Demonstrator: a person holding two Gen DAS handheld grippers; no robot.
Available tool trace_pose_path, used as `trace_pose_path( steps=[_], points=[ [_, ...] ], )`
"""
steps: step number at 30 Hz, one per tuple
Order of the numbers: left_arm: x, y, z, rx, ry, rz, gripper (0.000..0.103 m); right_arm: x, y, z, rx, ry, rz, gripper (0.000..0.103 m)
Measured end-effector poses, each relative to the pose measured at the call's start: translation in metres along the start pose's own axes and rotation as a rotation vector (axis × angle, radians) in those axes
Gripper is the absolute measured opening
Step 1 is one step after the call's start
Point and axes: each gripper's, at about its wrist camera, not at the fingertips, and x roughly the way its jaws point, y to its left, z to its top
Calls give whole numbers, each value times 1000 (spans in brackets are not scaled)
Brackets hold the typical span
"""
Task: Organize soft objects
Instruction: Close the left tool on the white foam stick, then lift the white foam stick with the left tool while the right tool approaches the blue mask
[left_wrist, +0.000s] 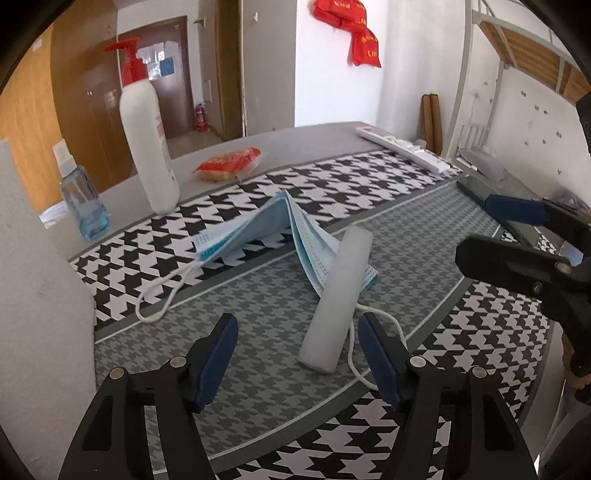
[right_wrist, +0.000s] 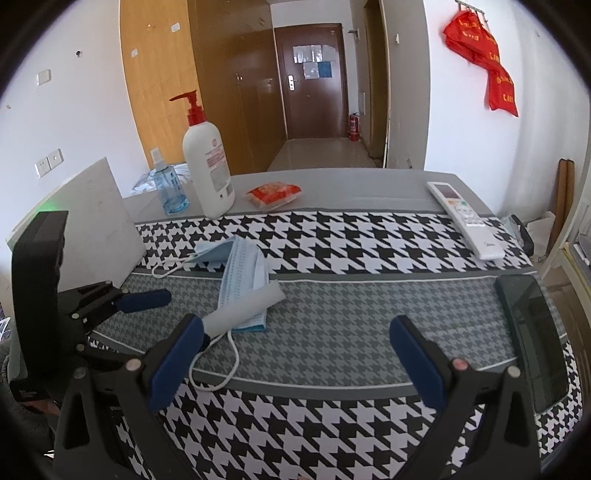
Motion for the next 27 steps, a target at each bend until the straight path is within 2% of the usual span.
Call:
trace_pose_path(
  steps=[4,10,14,19,21,27],
  points=[
    [3,0,0,-1,14,-5,60,1,1,-1,-5,8,-1,102],
    [9,-3,0,7,34,0,54,2,0,-1,2,10,2,102],
    [9,-9,0,29,32,-7,44,2,1,-1,1,8,5,102],
    [13,-19,1,72,42,-19,43,2,0,-2,6,7,3,102],
    [13,-19,1,71,41,-29,25,1,-1,-2,9,6,4,102],
    [8,-20,-1,74,32,-29,20,-4,-2,-2,8,1,-7,102]
  ],
)
